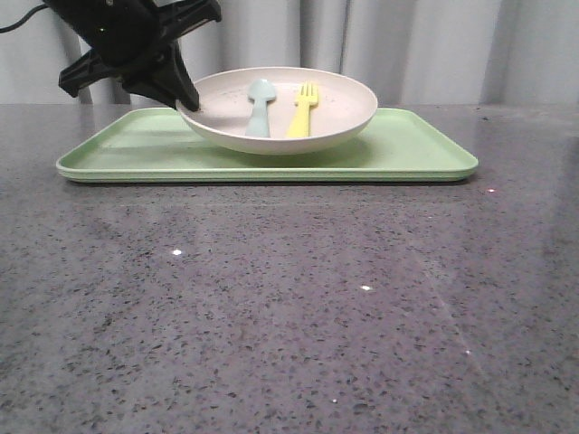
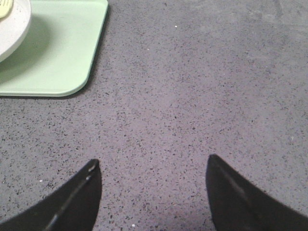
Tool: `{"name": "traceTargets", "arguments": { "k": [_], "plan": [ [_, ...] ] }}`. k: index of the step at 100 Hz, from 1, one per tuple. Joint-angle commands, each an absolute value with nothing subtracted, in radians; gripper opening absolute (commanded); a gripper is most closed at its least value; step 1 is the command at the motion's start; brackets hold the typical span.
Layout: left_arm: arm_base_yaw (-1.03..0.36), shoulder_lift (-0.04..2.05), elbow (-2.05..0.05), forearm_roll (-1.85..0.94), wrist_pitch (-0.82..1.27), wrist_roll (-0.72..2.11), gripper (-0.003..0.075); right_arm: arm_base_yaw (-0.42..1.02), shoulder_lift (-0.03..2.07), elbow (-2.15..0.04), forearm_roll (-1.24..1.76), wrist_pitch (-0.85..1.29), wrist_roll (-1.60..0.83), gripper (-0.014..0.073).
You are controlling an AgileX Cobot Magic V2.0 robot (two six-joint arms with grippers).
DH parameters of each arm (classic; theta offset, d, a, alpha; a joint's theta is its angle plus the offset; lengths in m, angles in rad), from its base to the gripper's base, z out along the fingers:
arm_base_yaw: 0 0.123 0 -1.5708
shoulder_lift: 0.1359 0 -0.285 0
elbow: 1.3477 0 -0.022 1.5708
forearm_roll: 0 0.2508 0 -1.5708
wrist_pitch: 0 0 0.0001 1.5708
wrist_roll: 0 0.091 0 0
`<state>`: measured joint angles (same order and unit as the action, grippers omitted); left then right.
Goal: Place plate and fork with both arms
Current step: 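Lower the plate onto the tray and open the left gripper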
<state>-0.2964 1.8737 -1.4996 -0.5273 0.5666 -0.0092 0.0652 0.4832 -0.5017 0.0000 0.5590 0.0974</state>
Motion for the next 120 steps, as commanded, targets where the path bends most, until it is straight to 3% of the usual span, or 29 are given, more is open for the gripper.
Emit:
{"name": "traceTargets", "arguments": {
  "k": [1, 48, 57, 75, 82, 120],
  "plan": [
    [-0.306, 1.825, -1.537, -0.547, 0.493, -0.023, -0.0021, 0.067, 0.494, -0.535, 0.0, 0.502, 0.087, 0.0478],
    [-0.306, 1.855, -1.535, -0.533, 0.481, -0.023, -0.0015, 0.067, 0.494, -0.535, 0.0, 0.506, 0.087, 0.0478],
    [-0.306, 1.855, -1.535, -0.533, 0.481, -0.021, 0.0047, 0.067, 0.494, -0.535, 0.0, 0.505, 0.087, 0.0478],
    [-0.306, 1.855, -1.535, -0.531, 0.481, -0.021, 0.0293, 0.067, 0.494, -0.535, 0.0, 0.5, 0.087, 0.0478],
    [-0.306, 1.855, -1.535, -0.531, 0.483, -0.021, 0.034, 0.067, 0.494, -0.535, 0.0, 0.5, 0.087, 0.0478],
    [-0.306, 1.751, -1.518, -0.416, 0.548, -0.021, 0.0332, 0.067, 0.494, -0.535, 0.005, 0.498, 0.087, 0.0478]
  ]
}}
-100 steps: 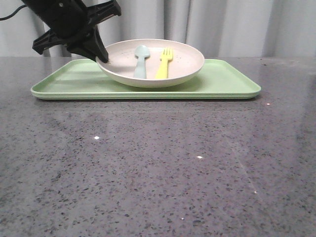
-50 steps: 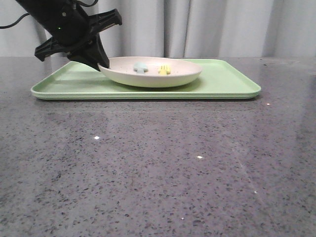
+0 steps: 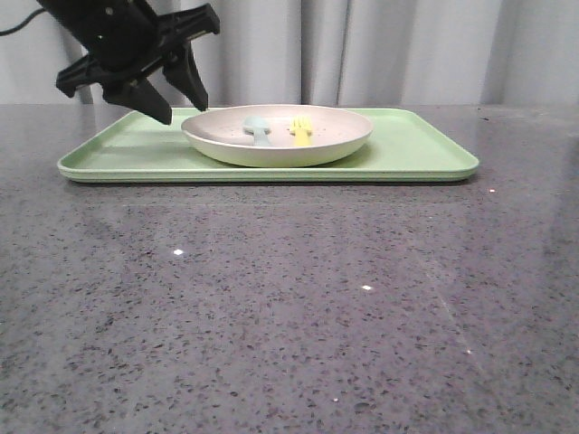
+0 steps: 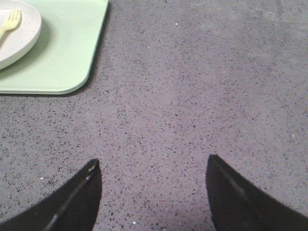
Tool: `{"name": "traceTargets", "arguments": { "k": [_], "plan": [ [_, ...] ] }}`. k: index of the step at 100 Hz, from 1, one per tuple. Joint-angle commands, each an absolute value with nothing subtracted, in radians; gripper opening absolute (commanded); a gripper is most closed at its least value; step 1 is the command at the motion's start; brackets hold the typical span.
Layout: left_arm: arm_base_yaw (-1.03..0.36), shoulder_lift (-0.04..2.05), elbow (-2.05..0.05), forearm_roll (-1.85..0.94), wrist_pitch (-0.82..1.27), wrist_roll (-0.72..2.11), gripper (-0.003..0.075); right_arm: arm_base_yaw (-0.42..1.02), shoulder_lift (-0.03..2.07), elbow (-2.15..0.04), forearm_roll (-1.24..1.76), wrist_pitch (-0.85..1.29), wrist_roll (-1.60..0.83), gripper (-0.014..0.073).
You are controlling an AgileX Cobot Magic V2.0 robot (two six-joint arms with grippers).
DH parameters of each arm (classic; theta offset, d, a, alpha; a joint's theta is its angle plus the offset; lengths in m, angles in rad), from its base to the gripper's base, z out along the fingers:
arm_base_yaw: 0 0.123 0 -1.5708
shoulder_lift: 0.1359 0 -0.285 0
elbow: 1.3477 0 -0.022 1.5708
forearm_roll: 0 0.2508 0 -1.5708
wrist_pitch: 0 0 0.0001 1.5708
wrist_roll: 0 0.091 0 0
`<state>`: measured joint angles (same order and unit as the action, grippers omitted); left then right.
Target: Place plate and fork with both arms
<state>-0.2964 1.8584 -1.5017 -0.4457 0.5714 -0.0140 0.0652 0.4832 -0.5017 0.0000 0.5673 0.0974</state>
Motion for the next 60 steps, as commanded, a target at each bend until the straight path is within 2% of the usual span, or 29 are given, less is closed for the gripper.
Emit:
{"name": "traceTargets", "arguments": {
  "k": [1, 36, 60],
  "plan": [
    [-0.306, 1.742, -1.516, -0.412, 0.551, -0.021, 0.0332, 0.067, 0.494, -0.535, 0.005, 0.498, 0.087, 0.0478],
    [-0.306, 1.405, -1.255, -0.312, 0.517, -0.021, 0.0332, 0.077, 0.499, -0.567, 0.02, 0.542, 0.087, 0.0476],
    [-0.306, 1.157, -1.059, -0.279, 0.482, -0.021, 0.0331, 0.133, 0.589, -0.659, 0.027, 0.592, 0.087, 0.0476]
  ]
}}
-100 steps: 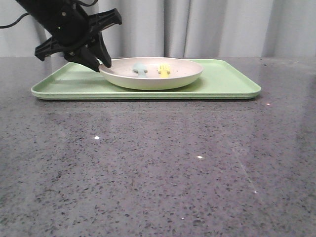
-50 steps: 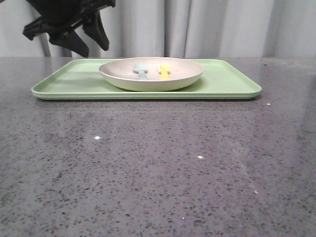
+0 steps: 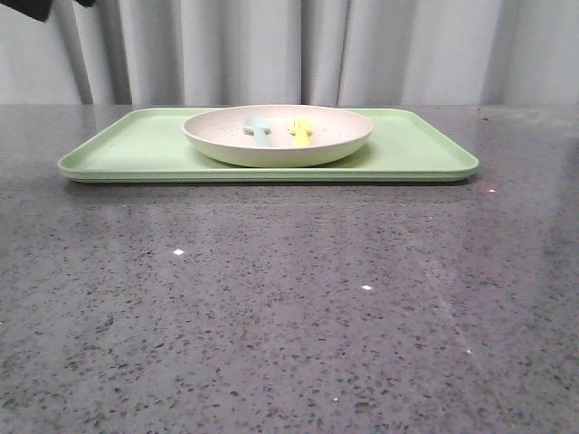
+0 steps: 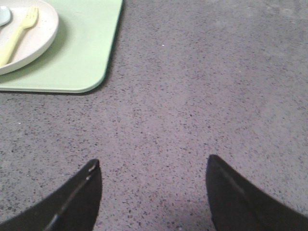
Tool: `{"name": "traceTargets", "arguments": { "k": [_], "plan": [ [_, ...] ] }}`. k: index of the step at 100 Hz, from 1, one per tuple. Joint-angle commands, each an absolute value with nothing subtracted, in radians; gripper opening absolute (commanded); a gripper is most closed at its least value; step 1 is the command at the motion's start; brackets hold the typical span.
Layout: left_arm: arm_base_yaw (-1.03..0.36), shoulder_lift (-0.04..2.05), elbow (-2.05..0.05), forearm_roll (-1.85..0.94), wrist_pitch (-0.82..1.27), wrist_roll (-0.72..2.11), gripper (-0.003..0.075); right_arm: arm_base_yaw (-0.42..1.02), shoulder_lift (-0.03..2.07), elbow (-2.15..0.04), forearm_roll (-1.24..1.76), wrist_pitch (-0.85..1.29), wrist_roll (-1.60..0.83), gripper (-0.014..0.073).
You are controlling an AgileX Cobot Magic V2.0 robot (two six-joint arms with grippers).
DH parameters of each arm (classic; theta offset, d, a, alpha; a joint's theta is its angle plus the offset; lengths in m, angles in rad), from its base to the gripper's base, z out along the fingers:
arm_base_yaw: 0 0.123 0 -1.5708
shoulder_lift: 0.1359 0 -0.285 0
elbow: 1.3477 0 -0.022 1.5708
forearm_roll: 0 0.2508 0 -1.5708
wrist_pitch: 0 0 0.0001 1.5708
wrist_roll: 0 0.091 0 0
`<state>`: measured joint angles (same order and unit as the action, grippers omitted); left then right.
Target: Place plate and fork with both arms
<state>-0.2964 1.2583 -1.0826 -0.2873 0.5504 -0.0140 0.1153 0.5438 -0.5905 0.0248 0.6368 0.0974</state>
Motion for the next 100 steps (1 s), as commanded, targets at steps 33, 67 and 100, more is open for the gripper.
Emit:
{"name": "traceTargets", "arguments": {
  "k": [33, 67, 100],
  "plan": [
    [-0.291, 0.846, -0.831, -0.246, 0.482, -0.028, 0.0272, 0.166, 0.78, -0.848, 0.093, 0.682, 0.087, 0.0476],
    [-0.202, 0.643, -0.721, -0.244, 0.542, -0.033, 0.0272, 0.258, 1.02, -1.101, 0.093, 0.767, 0.087, 0.0476],
    [-0.193, 0.635, -0.721, -0.244, 0.586, -0.033, 0.0272, 0.367, 1.295, -1.378, 0.093, 0.82, 0.087, 0.0476]
  ]
}}
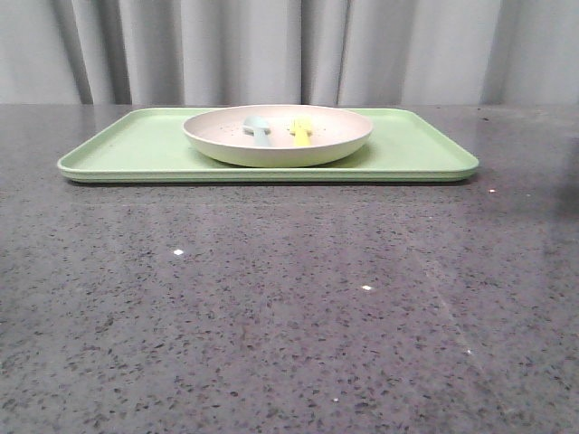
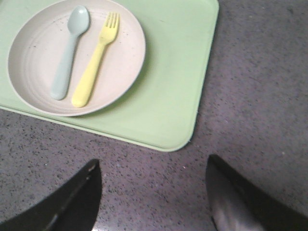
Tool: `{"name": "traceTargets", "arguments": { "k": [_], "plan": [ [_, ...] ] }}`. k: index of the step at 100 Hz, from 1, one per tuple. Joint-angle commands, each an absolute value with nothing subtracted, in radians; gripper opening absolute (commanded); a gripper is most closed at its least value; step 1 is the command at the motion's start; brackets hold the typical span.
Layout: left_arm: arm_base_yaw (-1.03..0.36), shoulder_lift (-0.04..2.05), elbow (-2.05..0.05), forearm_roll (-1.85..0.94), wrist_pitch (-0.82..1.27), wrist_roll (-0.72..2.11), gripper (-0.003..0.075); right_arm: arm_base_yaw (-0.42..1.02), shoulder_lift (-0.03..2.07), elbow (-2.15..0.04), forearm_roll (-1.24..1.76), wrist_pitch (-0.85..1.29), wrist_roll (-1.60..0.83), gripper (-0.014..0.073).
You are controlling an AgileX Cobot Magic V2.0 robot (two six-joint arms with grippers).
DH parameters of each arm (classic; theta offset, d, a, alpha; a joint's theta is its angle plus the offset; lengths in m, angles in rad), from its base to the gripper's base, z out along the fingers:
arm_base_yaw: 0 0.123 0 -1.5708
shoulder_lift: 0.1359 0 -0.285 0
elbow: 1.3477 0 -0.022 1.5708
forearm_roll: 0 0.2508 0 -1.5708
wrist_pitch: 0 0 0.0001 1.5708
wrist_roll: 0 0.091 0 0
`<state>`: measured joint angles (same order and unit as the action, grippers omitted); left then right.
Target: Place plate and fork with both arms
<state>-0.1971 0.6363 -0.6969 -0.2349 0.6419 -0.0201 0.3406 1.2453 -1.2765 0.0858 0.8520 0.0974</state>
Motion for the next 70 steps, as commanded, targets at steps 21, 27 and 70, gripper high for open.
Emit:
{"name": "traceTargets", "arguments": {
  "k": [21, 27, 70],
  "plan": [
    [-0.193, 0.635, -0.721, -0.249, 0.586, -0.033, 0.0272, 0.422, 1.484, -1.594, 0.093, 0.893, 0.088, 0.0476],
    [-0.193, 0.635, -0.721, -0.259, 0.586, -0.033, 0.0272, 0.438, 1.539, -1.652, 0.093, 0.913, 0.089, 0.0476],
    [-0.193, 0.635, -0.721, -0.269, 0.582, -0.033, 0.0272, 0.51, 1.865, -2.039, 0.026, 1.071, 0.261, 0.0476]
  ]
}}
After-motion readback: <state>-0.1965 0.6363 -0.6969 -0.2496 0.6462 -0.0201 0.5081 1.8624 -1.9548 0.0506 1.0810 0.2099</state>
